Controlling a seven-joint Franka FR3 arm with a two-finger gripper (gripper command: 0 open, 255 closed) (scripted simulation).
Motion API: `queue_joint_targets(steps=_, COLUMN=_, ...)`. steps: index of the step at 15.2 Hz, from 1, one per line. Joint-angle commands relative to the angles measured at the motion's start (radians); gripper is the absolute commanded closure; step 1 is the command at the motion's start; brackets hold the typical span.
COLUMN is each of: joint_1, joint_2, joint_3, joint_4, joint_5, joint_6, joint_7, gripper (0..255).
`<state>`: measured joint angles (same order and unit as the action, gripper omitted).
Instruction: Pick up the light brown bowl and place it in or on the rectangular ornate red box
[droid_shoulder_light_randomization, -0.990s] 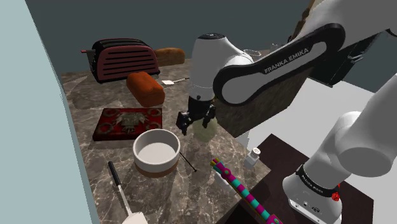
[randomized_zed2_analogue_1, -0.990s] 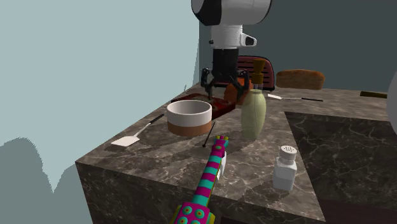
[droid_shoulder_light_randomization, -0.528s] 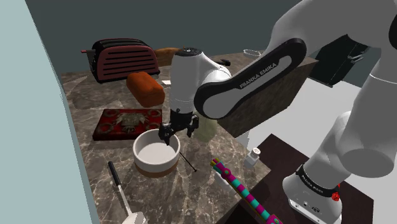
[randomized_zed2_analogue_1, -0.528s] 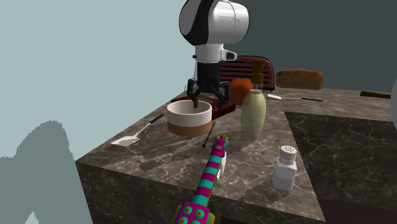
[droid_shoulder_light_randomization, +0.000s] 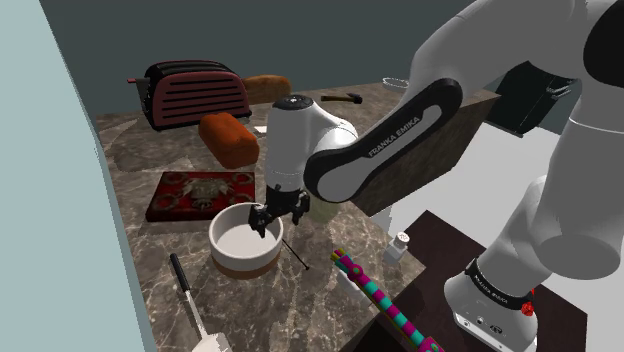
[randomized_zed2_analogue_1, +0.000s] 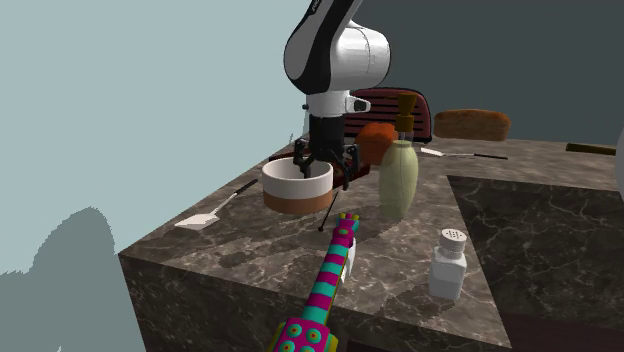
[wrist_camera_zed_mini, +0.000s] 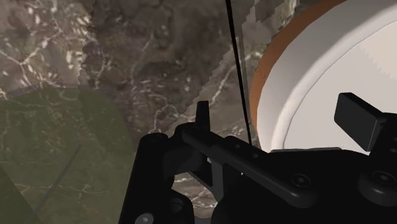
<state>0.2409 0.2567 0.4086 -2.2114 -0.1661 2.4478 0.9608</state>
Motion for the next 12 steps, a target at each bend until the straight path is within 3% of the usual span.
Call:
queue_joint_targets(steps=1, joint_1=0.000, joint_2=0.002, joint_3=-0.001, joint_4=0.001, joint_5=-0.001, joint_6=0.002, joint_7=0.001, gripper=0)
queue_joint_targets(steps=5, joint_1=0.000, joint_2=0.002, joint_3=0.000, joint_4=0.001, joint_5=-0.001, joint_6=0.001, joint_7=0.001, gripper=0)
queue_joint_targets(steps=6, joint_1=0.000, joint_2=0.002, joint_3=0.000, joint_4=0.001, joint_5=-0.001, joint_6=0.001, joint_7=0.001, gripper=255)
queue_joint_targets(steps=12, joint_1=0.000, joint_2=0.002, joint_3=-0.001, joint_4=0.001, joint_5=-0.001, joint_6=0.001, joint_7=0.001, gripper=255)
